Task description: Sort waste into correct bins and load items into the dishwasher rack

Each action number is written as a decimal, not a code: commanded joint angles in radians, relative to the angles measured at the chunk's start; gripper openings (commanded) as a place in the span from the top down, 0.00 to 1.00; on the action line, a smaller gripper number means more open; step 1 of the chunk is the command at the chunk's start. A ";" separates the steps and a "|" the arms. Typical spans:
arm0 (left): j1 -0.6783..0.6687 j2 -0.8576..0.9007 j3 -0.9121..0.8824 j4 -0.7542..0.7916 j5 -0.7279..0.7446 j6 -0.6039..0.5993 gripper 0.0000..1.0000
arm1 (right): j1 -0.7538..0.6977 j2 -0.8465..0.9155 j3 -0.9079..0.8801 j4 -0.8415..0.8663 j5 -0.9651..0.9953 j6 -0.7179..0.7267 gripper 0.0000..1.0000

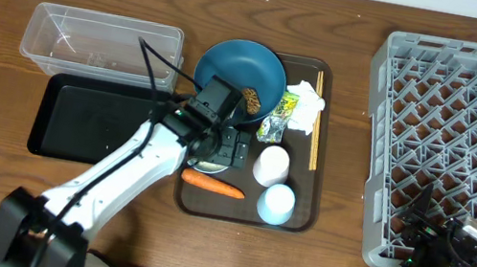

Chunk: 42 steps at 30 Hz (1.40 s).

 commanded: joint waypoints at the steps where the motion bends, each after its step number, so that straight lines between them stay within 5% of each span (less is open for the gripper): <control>1: -0.003 0.035 0.022 0.031 -0.020 -0.055 0.02 | -0.003 -0.002 0.006 -0.015 -0.011 -0.004 0.01; 7: -0.003 0.042 0.022 0.091 -0.020 -0.085 0.02 | -0.003 -0.002 0.006 -0.015 -0.011 -0.003 0.01; 14: -0.003 0.074 0.022 0.119 -0.021 -0.256 0.02 | -0.003 -0.002 0.006 -0.016 -0.011 -0.003 0.01; 42: -0.018 0.129 0.022 0.138 0.036 -0.225 0.02 | -0.003 -0.002 0.006 -0.015 -0.011 -0.003 0.01</control>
